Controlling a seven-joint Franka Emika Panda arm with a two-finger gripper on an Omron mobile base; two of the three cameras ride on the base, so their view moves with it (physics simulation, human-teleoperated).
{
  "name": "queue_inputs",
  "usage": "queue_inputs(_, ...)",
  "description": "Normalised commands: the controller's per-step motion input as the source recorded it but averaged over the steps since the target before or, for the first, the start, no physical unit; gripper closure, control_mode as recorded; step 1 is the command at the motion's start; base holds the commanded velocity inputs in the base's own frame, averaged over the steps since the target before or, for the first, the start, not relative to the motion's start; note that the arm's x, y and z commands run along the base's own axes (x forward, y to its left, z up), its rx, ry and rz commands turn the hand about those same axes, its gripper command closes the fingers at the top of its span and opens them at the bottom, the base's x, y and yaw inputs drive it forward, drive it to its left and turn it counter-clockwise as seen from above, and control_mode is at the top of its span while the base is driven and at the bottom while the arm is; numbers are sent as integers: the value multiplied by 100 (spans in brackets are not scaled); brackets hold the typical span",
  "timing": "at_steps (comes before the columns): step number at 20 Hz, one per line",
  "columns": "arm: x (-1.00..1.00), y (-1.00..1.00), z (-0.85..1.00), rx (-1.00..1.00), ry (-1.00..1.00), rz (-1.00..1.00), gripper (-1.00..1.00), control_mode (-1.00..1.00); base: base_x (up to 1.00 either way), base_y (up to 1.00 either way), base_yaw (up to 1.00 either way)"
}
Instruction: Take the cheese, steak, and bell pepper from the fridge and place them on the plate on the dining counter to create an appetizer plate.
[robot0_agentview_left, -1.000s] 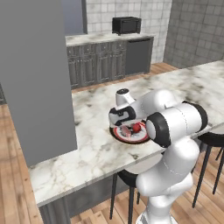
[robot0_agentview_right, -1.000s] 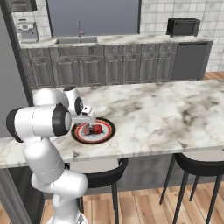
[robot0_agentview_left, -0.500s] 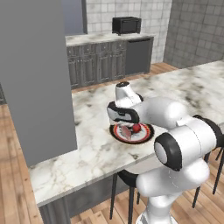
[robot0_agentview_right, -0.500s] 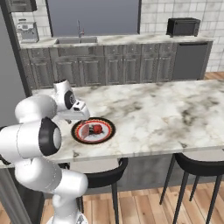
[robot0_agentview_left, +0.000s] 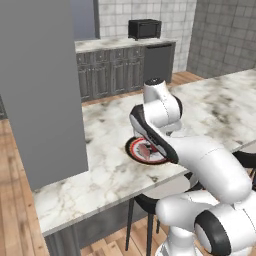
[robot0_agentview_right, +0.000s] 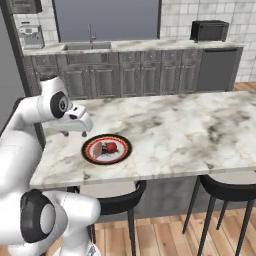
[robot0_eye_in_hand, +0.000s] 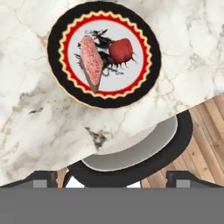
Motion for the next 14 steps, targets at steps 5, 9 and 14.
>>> queue_inputs(5,-96,-9,100,0,4,4,-100,-100,0,0,0)
queue_inputs(9,-88,0,79,0,3,10,-100,-100,0,0,0)
queue_inputs(14,-70,-4,9,0,-3,18,-100,-100,0,0,0)
